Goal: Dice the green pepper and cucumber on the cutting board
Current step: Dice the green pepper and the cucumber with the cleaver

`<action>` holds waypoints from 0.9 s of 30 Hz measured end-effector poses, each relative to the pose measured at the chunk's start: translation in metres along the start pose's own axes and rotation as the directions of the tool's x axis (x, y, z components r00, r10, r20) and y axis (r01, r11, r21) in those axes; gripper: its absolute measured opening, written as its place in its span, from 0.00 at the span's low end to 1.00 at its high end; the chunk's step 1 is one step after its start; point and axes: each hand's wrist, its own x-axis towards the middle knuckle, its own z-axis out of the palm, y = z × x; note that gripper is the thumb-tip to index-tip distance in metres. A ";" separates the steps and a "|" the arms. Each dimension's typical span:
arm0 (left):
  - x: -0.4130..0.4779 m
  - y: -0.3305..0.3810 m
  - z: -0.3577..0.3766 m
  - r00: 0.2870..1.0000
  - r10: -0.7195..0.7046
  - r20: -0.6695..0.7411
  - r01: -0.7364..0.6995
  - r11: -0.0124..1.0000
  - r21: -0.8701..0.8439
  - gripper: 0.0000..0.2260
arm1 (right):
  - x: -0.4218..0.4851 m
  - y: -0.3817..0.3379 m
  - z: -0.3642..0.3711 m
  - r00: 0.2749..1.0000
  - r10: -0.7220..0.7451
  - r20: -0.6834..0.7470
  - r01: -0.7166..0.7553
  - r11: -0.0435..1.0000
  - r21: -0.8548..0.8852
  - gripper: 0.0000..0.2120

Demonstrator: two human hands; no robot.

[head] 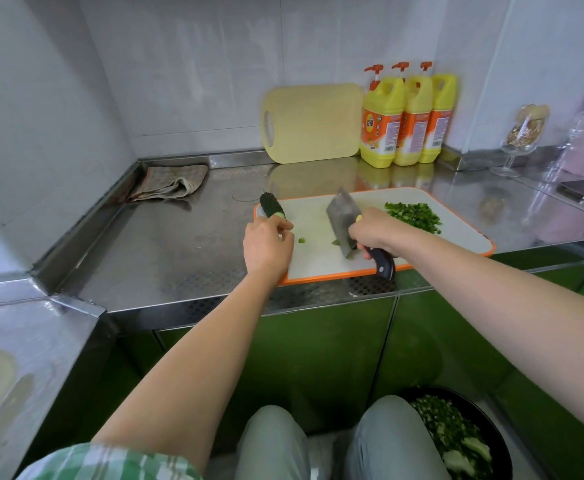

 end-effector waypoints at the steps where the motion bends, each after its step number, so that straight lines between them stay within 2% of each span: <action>1: 0.001 0.000 0.000 1.000 0.000 0.003 0.000 1.000 0.019 0.10 | 0.001 0.002 -0.004 1.000 0.012 -0.011 -0.012 1.000 0.003 0.06; 5: 0.007 0.000 0.000 1.000 0.010 0.001 -0.010 0.996 0.094 0.12 | -0.004 -0.009 0.003 0.998 -0.063 0.024 0.060 0.993 0.102 0.06; 8: 0.011 0.000 0.000 1.000 0.001 -0.007 -0.001 0.994 0.105 0.13 | -0.007 -0.023 0.020 0.986 -0.133 0.098 0.122 0.987 0.109 0.07; 12: 0.011 -0.001 0.001 1.000 0.001 -0.004 -0.001 0.992 0.123 0.14 | -0.006 -0.021 0.023 0.987 -0.081 0.136 0.071 0.995 0.073 0.12; 20: 0.014 0.003 0.007 0.999 0.032 0.006 -0.032 0.990 0.137 0.13 | 0.014 0.017 -0.025 0.995 0.072 -0.068 -0.066 0.994 0.083 0.09; 23: 0.017 0.010 0.013 0.998 0.050 0.029 -0.054 0.986 0.161 0.13 | 0.013 0.011 -0.021 0.997 0.002 -0.073 0.008 0.992 0.129 0.09; 27: 0.017 0.016 0.020 0.993 0.096 0.064 -0.105 0.981 0.164 0.13 | 0.008 0.002 -0.001 0.990 -0.123 0.075 0.114 0.986 0.121 0.08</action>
